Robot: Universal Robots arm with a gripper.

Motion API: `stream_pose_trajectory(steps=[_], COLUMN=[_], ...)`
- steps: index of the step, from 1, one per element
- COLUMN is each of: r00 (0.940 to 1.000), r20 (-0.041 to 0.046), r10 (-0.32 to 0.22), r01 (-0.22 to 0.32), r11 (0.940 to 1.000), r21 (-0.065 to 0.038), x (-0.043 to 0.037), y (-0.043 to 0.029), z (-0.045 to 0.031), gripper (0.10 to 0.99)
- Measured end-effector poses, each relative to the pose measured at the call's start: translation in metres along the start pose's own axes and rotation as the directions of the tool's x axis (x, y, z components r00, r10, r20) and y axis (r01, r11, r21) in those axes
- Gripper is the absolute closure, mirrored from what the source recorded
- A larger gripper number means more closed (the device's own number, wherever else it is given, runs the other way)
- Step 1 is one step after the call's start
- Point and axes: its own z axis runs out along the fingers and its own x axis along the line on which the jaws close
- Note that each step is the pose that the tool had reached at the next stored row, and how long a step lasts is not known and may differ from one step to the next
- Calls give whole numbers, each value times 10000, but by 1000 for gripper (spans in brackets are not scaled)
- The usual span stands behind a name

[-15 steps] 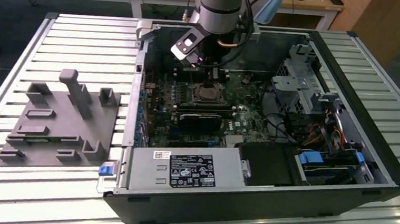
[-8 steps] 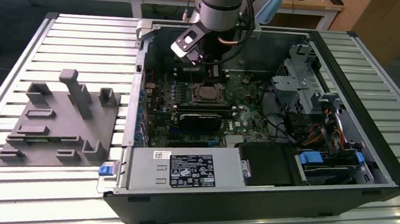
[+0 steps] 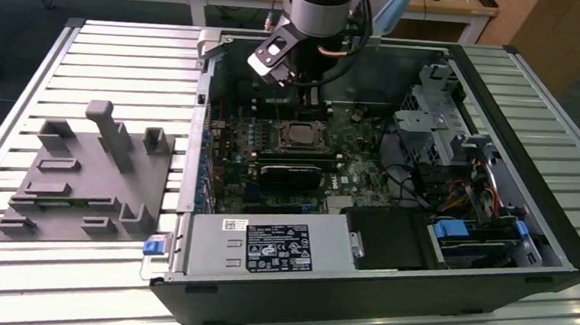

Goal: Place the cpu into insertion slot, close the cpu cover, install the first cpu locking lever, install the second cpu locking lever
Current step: 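Install the first cpu locking lever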

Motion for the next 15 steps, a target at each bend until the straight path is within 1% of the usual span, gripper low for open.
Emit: stream_pose_trajectory(steps=[2, 6, 13, 14, 15], r00=[10000, 10000, 10000, 10000, 10000], r20=[2, 1, 4, 6, 4], r10=[0, 0, 0, -3, -39], r01=[0, 0, 0, 3, 39], r11=[10000, 10000, 10000, 10000, 10000], r21=[0, -11, -36, -51, -68], x=[0, 2, 6, 6, 7], y=[1, 3, 9, 9, 9], z=[-40, -154, -415, -440, -446], gripper=[980, 980, 980, 980, 980])
